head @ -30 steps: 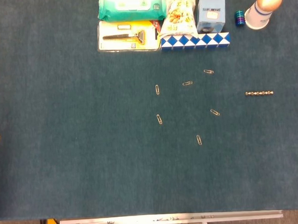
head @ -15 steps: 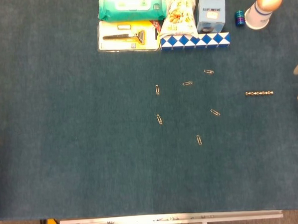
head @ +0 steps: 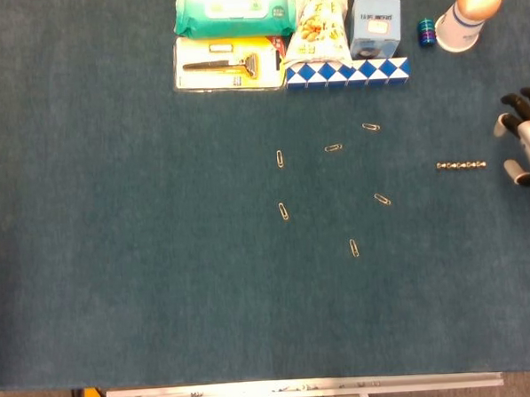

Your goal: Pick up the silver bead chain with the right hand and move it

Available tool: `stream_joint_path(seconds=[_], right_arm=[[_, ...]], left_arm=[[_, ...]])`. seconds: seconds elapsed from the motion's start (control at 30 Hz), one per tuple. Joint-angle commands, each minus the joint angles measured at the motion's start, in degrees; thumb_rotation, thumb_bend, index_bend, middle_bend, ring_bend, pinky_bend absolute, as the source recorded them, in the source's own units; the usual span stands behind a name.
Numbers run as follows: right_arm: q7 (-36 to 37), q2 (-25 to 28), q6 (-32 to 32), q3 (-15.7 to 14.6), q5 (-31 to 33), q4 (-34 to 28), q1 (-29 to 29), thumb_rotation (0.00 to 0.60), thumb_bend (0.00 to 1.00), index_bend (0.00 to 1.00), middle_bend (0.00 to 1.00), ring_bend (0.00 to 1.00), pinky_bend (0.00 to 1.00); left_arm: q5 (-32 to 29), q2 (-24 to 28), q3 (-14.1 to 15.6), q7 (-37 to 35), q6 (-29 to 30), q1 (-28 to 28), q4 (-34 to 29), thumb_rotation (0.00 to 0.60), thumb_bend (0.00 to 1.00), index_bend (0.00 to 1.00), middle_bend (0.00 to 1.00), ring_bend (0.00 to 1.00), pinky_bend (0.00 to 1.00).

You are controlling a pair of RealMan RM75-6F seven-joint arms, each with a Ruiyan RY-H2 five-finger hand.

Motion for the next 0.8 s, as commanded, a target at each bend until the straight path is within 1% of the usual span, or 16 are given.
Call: stream_joint_path(seconds=[0.03,0.4,0.8], right_arm=[[-0.56,-1.15,-0.65,-0.43,0.81,0.85,0.44,0.6,0.28,0.41,0.18,0.09,0.3],[-2.1,-4.77,-1.63,-1.55,3.15,4.67,1.24,0.6,0.29,0.46,0.18,0.08,0.26],[-3.99,-7.74,-2.46,-1.87,5.29,8.35,2.3,0.6,0.29,0.47,0.17,0.07,0.24]], left_arm=[[0.05,-0.01,0.04,0.07,-0.08,-0.01,0.01,0.6,0.03,0.32,0.18,0.2,0.44],[-0.02,0.2,-0.02,-0.26,-0.25,0.03,-0.05,0.6,0.02,0.32,0.19,0.2,0.44],[0.12,-0.01,0.06,0.13,-0.56,-0.05,0.09,0.6,0.03,0.32,0.2,0.21,0.44]])
